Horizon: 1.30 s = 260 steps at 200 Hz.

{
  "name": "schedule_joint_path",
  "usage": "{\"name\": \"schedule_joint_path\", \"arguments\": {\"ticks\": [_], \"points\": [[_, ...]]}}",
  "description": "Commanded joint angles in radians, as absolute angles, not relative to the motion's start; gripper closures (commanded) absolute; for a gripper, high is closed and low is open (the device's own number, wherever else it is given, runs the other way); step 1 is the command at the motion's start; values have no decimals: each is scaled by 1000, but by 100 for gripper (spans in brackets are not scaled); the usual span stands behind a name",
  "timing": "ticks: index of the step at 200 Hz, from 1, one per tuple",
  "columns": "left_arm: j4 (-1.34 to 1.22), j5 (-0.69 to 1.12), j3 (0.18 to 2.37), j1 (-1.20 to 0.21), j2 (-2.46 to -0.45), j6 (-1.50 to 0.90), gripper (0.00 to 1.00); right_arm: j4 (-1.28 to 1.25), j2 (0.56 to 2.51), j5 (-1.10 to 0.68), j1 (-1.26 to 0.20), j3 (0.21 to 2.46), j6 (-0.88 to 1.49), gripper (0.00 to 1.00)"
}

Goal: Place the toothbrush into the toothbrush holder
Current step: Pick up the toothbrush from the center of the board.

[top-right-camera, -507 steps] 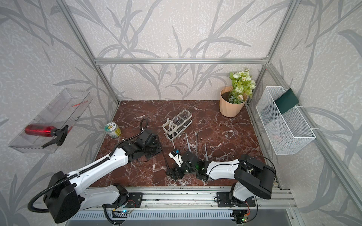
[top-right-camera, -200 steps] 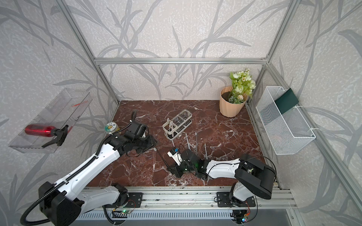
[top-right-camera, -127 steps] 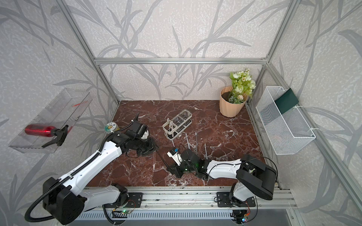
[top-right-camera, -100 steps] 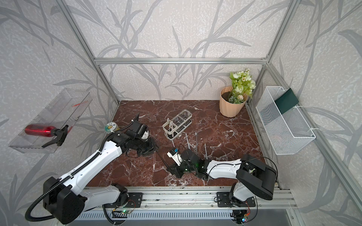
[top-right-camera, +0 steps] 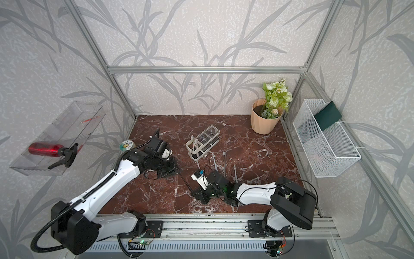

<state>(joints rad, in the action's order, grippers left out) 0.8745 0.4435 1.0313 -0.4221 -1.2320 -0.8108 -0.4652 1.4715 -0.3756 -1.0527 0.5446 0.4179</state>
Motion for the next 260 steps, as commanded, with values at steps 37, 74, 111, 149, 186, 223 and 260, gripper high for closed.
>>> {"name": "schedule_joint_path", "arguments": {"ticks": [37, 74, 111, 149, 186, 223, 260], "points": [[843, 474, 1008, -414, -1238, -820, 91, -462, 1439, -385, -1058, 535, 404, 100], [842, 470, 1014, -412, -1233, -820, 100, -458, 1427, -374, -1058, 532, 401, 100], [900, 412, 1076, -407, -1233, -784, 100, -446, 1373, -318, -1058, 510, 393, 67], [976, 286, 1235, -410, -1245, -723, 100, -427, 1241, -183, -1056, 454, 373, 40], [980, 193, 1415, -419, -1280, -689, 100, -417, 1079, -5, -1053, 375, 372, 21], [1014, 92, 1623, -457, -1386, -626, 100, -385, 987, 87, -1041, 335, 386, 11], [1059, -17, 1850, -511, -1513, -560, 100, -383, 979, 82, -1035, 332, 394, 8]]}}
